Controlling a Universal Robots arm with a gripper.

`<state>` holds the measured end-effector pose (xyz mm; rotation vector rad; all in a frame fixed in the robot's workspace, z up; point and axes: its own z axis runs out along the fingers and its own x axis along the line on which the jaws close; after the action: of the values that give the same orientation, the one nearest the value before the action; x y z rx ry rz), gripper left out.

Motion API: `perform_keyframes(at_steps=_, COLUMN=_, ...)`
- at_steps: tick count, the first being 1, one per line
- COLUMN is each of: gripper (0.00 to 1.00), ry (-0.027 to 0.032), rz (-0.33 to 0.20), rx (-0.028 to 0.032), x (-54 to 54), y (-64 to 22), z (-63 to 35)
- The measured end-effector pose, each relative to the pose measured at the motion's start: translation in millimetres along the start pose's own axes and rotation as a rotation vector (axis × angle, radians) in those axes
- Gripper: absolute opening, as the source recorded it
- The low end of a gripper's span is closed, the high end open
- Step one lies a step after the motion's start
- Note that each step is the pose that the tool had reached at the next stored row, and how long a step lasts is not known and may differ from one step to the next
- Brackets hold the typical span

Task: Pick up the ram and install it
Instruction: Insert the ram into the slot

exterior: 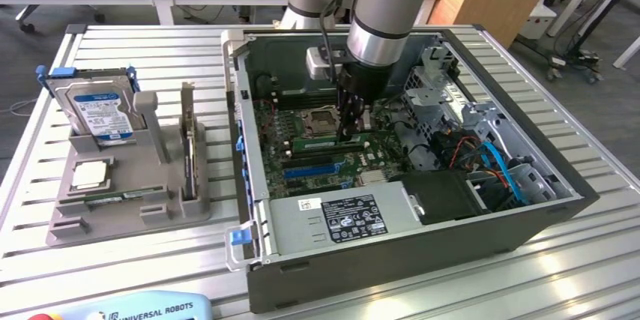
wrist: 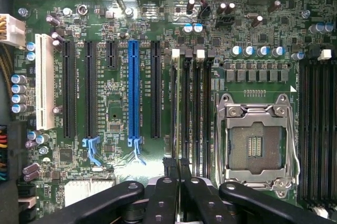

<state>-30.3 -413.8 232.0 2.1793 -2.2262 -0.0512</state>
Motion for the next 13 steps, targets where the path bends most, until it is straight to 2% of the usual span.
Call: perform_keyframes(at_steps=13, gripper=0.12, ry=0.0000, rz=-0.004, rx=0.0000, x=-0.4, y=0.0, z=0.1)
